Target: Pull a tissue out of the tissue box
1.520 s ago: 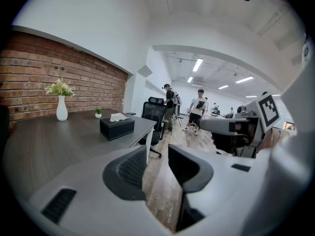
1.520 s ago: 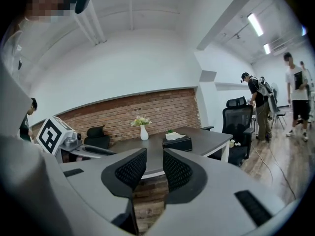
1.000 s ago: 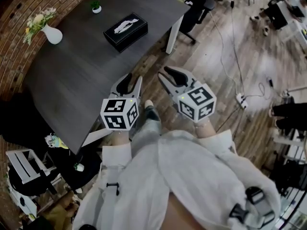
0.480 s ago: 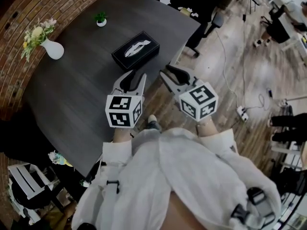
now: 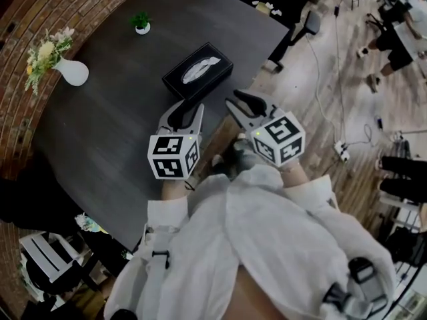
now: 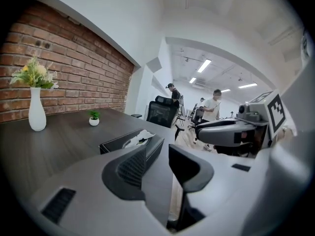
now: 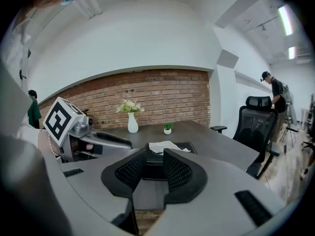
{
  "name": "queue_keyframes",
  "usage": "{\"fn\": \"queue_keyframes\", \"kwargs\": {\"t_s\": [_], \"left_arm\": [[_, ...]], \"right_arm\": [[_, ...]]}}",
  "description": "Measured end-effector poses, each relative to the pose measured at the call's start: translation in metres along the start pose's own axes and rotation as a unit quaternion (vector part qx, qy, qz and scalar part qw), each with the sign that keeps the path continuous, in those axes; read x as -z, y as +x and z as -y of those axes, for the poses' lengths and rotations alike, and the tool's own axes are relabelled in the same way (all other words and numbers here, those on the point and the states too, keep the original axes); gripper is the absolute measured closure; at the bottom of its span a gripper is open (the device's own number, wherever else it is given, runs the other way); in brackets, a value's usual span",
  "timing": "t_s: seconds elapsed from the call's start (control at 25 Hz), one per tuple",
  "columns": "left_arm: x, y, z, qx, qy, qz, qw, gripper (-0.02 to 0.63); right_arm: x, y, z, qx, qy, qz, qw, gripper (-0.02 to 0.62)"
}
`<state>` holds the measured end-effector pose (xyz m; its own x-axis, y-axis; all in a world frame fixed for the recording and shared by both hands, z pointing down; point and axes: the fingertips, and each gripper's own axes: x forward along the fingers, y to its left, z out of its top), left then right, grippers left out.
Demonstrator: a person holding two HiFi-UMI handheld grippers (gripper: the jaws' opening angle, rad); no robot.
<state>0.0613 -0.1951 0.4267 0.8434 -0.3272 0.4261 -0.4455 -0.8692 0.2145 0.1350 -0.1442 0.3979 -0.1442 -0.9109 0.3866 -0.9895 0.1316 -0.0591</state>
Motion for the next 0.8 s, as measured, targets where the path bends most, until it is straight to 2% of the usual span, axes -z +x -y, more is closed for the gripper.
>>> {"fn": "queue_keyframes", "kwargs": {"t_s": [0.28, 0.8], "left_arm": [[-0.005, 0.002, -0.031, -0.045, -0.016, 0.010, 0.9988, 0.469], [-0.018, 0.036, -0.074, -0.106, -0.042, -0.003, 0.9935, 0.469]], "right_arm": [[-0.009, 0.029, -0.002, -0.031, -0.027, -0.003, 0.999, 0.494], [-0.049, 0.098, 0.040, -0.111, -0.058, 0.010, 0.992, 0.494]]}}
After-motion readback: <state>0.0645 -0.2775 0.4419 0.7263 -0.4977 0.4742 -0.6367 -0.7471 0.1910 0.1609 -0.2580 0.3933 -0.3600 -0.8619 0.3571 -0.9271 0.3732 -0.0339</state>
